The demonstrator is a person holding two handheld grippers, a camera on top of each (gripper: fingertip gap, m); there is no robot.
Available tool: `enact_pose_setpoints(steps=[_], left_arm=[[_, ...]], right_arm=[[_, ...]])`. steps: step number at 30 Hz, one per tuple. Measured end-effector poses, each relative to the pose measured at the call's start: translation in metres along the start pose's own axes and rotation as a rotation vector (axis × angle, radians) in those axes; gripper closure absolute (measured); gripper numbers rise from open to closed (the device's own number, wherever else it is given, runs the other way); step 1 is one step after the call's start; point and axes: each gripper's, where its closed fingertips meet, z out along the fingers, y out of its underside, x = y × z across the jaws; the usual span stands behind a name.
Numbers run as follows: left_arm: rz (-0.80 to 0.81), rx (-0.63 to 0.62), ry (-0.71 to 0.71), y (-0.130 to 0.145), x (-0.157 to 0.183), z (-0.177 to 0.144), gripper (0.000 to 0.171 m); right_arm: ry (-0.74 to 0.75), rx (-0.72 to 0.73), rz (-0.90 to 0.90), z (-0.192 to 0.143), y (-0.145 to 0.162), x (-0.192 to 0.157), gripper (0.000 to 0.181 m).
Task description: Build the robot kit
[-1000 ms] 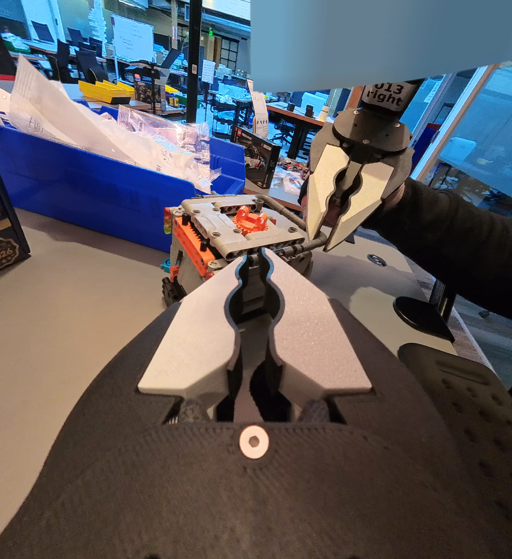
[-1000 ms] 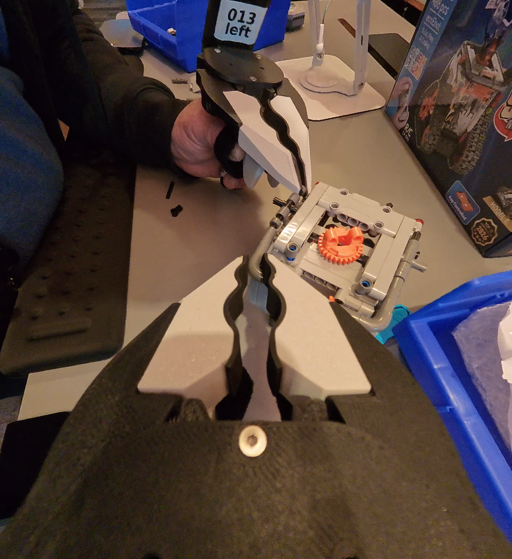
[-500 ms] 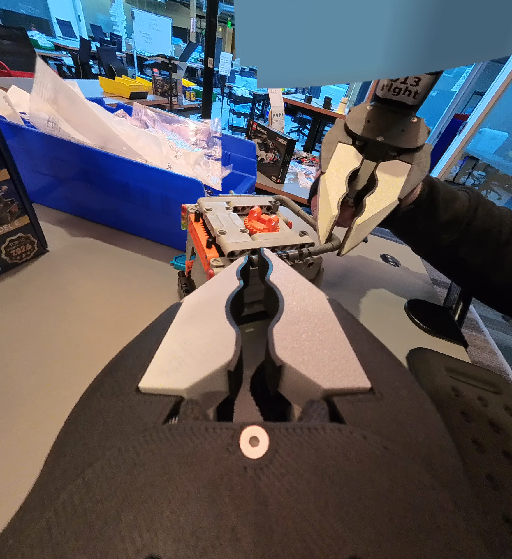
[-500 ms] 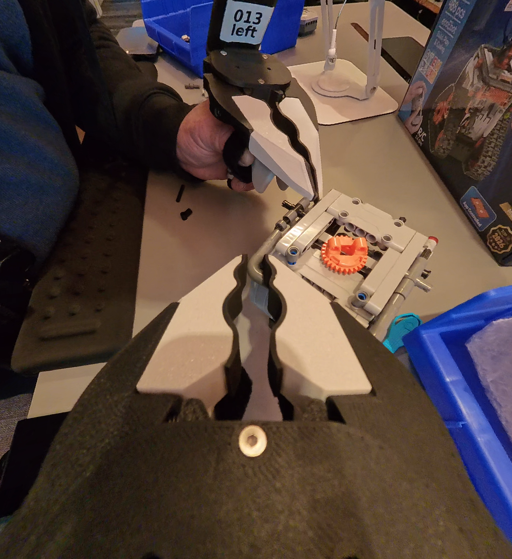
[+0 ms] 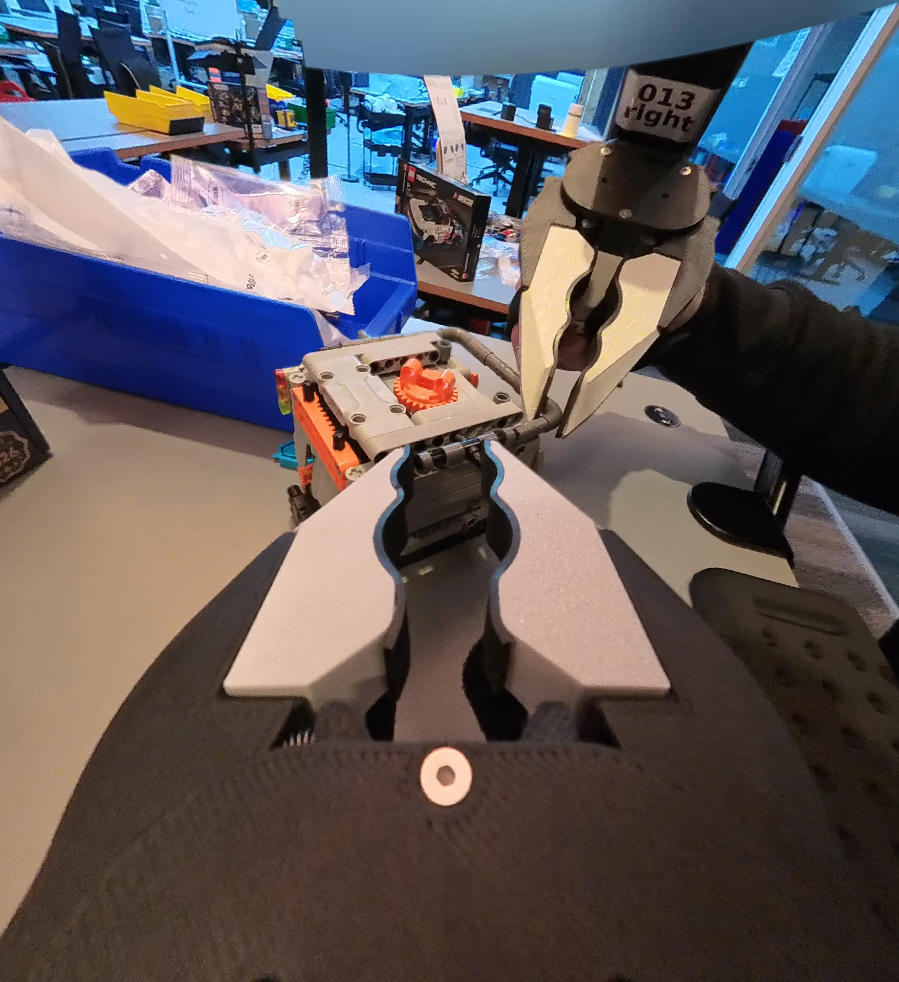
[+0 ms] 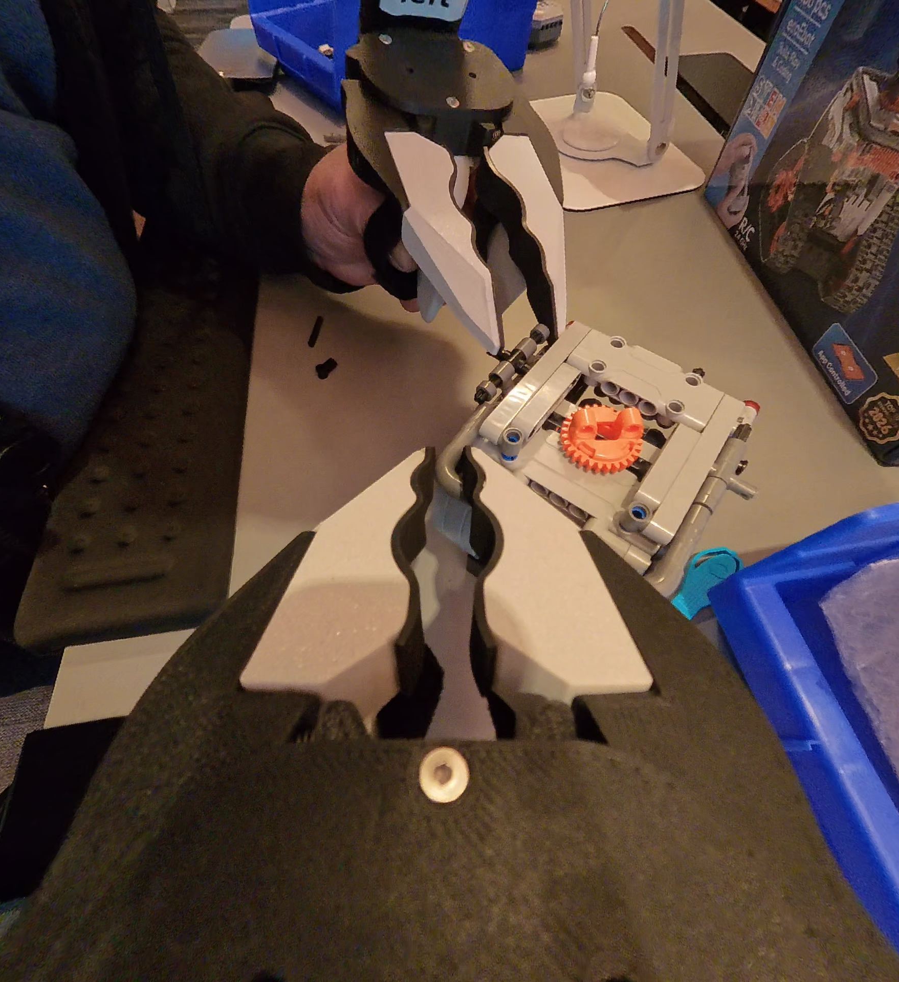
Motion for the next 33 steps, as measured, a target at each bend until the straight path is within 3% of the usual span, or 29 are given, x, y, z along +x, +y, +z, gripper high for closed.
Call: enact_pose_setpoints(steps=[33], left_arm=[[-0.006,0.012,-0.078,-0.0008,-0.0011,0.0011,0.157]], right_arm=[[-0.043,0.063,0.03,-0.0034,-0.0028,-0.0055,0.174]])
